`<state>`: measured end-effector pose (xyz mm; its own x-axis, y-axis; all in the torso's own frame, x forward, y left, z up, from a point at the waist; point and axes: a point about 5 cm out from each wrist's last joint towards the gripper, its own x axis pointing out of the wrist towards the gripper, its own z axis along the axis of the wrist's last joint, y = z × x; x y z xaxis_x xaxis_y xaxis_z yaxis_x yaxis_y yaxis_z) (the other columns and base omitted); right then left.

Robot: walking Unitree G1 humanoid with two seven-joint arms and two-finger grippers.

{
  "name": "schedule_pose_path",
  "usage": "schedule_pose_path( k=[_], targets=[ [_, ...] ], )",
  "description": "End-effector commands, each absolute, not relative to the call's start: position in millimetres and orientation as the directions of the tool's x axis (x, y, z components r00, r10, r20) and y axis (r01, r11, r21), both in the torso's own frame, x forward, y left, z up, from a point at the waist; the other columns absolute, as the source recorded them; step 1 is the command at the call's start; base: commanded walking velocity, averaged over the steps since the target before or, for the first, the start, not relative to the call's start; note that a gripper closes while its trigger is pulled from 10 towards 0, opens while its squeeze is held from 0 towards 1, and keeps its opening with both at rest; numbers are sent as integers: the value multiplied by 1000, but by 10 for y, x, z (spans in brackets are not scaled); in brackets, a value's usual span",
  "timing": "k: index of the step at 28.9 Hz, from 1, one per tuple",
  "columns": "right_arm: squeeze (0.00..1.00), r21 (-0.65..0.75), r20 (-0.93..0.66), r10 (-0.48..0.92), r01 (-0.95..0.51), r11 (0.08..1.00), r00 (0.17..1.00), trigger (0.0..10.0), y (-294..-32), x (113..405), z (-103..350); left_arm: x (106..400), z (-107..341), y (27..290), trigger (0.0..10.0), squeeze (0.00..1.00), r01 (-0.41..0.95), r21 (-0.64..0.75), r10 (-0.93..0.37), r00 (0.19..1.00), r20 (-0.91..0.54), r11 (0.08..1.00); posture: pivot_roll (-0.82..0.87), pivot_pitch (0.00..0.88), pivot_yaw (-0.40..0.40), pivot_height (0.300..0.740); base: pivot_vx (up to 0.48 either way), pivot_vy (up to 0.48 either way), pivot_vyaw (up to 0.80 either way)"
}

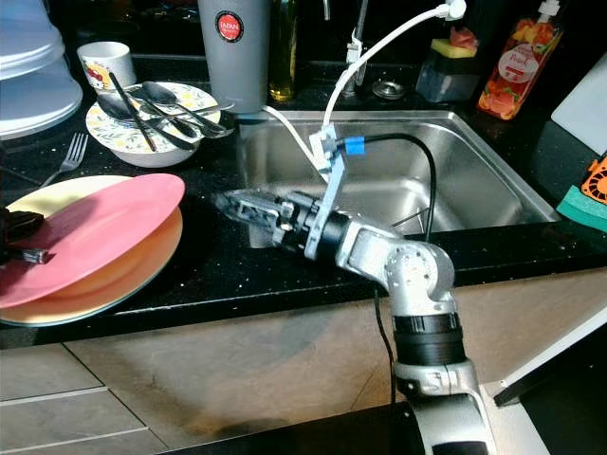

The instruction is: Kitchen organization

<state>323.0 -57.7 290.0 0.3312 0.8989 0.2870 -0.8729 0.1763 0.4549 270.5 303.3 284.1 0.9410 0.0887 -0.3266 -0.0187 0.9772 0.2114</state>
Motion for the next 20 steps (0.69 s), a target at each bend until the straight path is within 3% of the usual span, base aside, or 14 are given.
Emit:
schedule_pose_path(
  k=[1, 3, 4, 7, 20],
  targets=[
    [1000, 477, 306, 892, -864, 159, 333, 10000, -598, 3227, 2922, 2721, 2642, 3025, 10000, 0, -12, 199, 93, 909, -406, 980, 31, 180, -64, 740, 0, 0, 0],
    [1000, 486, 314, 891, -862, 146, 328, 10000, -587, 3219, 2935, 2723, 2645, 3026, 10000, 0, -14, 203, 97, 910, -404, 979, 28, 178, -63, 740, 0, 0, 0],
    [31, 488, 312, 898, -864, 128, 309, 10000, -564, 3192, 2939, 2726, 2649, 3025, 10000, 0, -14, 208, 99, 910, -402, 978, 28, 178, -63, 740, 0, 0, 0],
    [0, 491, 262, 933, -866, 92, 248, 10000, -455, 3079, 2868, 2735, 2652, 3022, 10000, 0, -18, 223, 108, 911, -398, 975, 28, 176, -61, 740, 0, 0, 0],
    [0, 544, 210, 964, -839, 23, 163, 10000, -202, 2911, 2749, 2772, 2652, 2978, 10000, 0, 1, 249, 98, 917, -386, 969, 29, 163, -59, 740, 0, 0, 0]
  ],
)
